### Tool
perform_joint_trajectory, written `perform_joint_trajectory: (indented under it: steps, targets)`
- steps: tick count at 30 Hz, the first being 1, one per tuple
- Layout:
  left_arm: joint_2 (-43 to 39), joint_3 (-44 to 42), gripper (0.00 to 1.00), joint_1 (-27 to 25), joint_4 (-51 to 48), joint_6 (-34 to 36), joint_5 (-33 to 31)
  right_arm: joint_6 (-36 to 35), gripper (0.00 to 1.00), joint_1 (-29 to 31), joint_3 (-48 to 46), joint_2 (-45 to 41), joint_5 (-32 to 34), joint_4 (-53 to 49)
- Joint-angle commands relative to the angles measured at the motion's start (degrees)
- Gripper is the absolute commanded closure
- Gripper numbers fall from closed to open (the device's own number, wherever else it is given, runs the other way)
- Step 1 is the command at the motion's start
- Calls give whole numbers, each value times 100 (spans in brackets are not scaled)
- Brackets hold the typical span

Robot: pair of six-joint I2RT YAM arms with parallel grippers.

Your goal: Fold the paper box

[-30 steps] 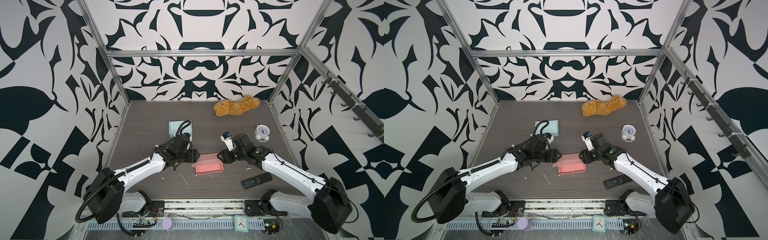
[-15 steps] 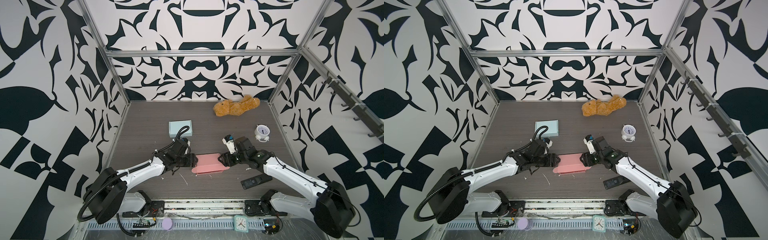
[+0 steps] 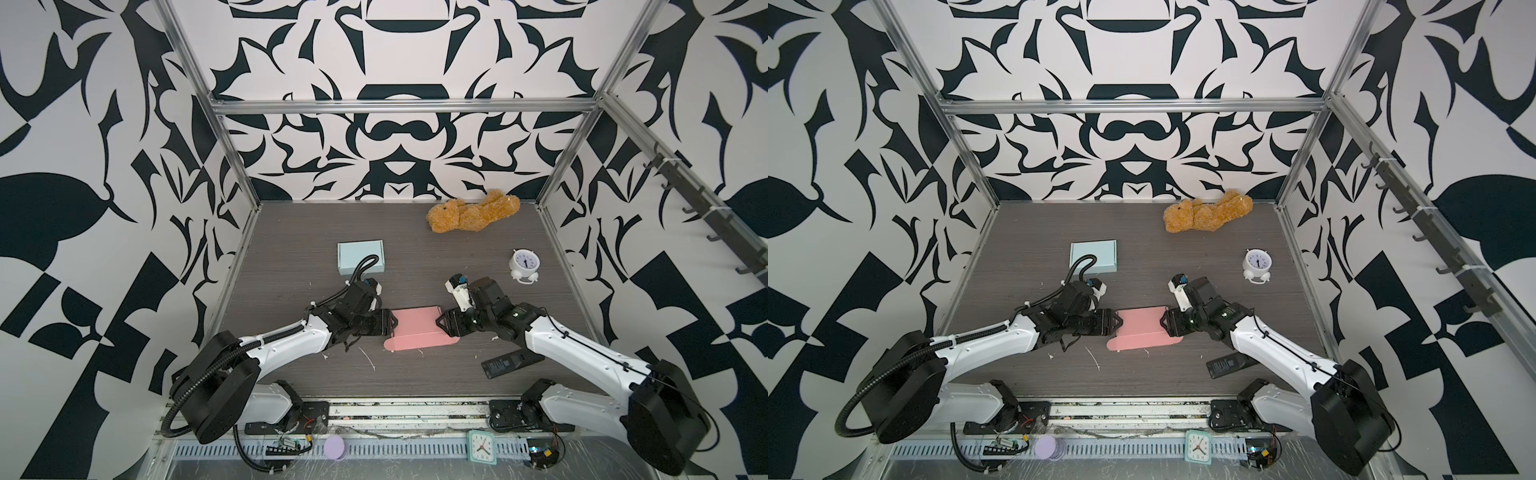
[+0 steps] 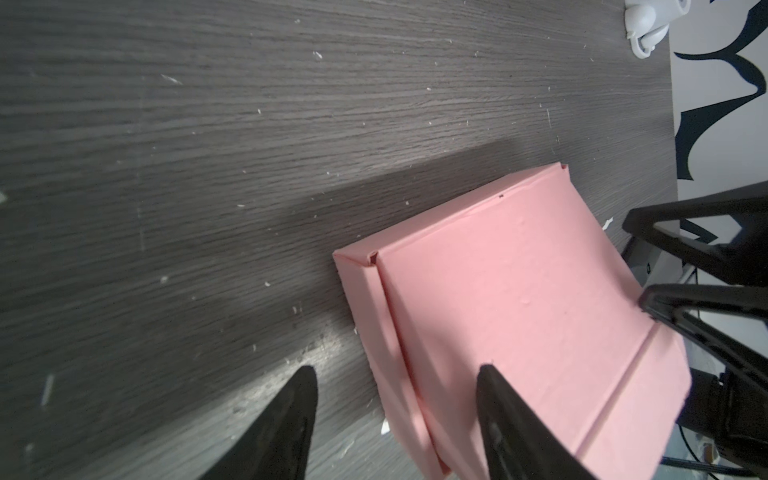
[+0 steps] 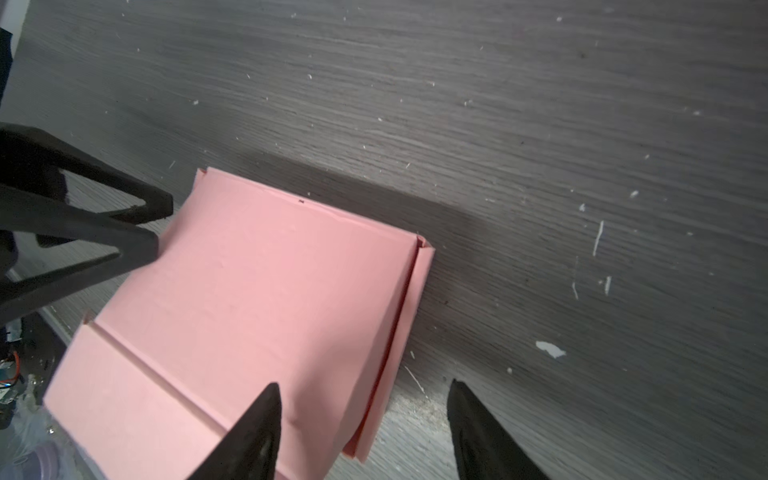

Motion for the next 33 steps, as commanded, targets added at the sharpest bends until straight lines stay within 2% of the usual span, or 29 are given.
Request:
perform_joint_trajectory:
  steps: [1,18,33]
  targets:
    - [49,-183,36,15,120,-123,88,101,35,32,-38,-6,-66,177]
    - [200,-340,38,6,357,-220,137,178,35,158,-180,274,-74,402]
    - [405,-306,46,6,507,-194,184,198,37,211,-198,607,-152,649]
